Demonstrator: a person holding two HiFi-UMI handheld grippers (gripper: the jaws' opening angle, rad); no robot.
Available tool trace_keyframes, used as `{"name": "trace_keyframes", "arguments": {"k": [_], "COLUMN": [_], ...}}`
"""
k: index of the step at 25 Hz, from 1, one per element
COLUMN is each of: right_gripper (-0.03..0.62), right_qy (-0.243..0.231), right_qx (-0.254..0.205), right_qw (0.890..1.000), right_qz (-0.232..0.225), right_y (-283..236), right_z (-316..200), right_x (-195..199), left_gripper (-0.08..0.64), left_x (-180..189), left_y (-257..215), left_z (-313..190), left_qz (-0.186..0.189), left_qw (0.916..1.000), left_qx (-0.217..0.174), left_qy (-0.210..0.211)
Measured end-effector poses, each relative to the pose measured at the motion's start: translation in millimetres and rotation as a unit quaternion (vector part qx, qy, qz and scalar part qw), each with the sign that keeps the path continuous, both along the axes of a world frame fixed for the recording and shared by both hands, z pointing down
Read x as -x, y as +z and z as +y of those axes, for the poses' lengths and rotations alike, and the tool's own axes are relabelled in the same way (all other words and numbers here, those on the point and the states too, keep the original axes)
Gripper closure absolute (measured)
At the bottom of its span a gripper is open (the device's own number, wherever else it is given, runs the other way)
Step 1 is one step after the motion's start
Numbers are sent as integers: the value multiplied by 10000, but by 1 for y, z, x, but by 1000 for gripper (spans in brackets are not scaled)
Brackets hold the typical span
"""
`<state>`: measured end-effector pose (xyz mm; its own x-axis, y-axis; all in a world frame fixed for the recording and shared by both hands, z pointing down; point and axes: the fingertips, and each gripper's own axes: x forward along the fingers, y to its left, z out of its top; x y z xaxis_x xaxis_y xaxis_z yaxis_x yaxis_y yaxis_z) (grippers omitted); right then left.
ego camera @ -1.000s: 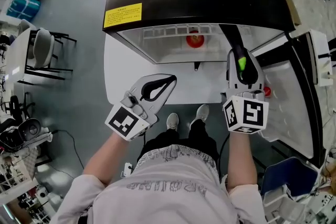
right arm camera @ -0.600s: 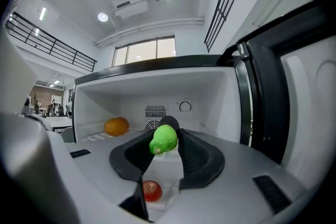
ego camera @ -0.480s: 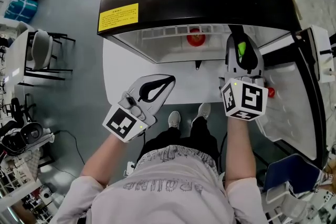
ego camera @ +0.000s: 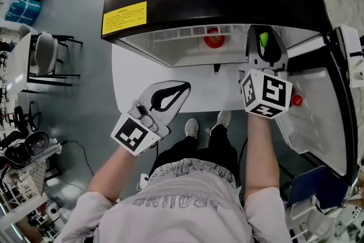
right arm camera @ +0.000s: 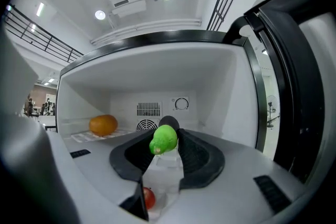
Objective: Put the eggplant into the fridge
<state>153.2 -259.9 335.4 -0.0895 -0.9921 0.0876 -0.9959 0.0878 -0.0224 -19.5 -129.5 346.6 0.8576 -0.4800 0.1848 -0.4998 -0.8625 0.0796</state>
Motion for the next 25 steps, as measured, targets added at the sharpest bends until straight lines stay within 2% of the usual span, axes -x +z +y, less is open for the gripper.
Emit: {"name": "trace_keyframes", "arguments": {"k": [13, 19, 25], "right_gripper": [474, 474, 474], "right_qy": [179, 174, 170], "right_qx": [35, 159, 257], "right_qw": [9990, 9988, 9972], "right_qz": [396, 421, 682], "right_y": [6, 12, 21], "right_z": [-20, -28, -31], "right_x": [-8, -12, -15], "left_gripper": [554, 552, 552], "left_x": [-1, -3, -7], "left_y": [3, 4, 7], "left_z": [-1, -2, 0], "left_qz": [6, -4, -41], "left_qw": [10000, 10000, 10000], "left_qx": [29, 29, 45], "left_qy": [-57, -67, -61]}}
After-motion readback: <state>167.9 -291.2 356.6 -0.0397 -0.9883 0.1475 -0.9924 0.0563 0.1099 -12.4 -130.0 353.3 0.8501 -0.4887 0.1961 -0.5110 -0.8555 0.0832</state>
